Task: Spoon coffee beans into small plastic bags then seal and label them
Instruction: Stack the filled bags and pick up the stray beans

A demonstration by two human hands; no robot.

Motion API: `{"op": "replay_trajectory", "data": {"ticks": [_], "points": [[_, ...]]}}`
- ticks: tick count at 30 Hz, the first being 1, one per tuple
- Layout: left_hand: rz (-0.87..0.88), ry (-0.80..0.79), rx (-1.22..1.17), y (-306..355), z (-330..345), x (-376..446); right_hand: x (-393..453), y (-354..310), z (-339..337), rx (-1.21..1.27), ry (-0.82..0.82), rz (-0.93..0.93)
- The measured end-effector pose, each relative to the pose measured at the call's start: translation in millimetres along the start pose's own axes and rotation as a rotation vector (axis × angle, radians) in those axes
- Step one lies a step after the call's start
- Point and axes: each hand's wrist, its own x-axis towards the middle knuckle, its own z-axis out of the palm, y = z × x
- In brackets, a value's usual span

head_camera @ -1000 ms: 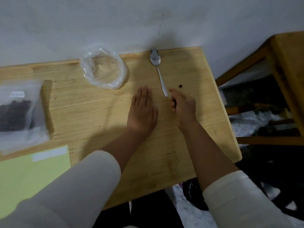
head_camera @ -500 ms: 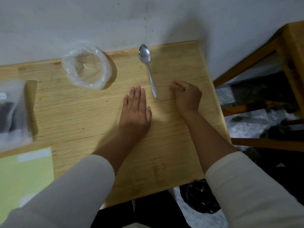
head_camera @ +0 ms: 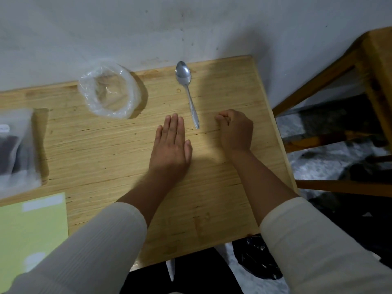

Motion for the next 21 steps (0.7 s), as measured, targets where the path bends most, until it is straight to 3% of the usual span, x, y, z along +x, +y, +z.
{"op": "replay_trajectory", "data": {"ticks": [21], "points": [[0.021, 0.047, -0.020, -2.2, 1.5, -0.1, -3.7, 6.2, 7.6, -0.139, 0.111, -0.145]]}}
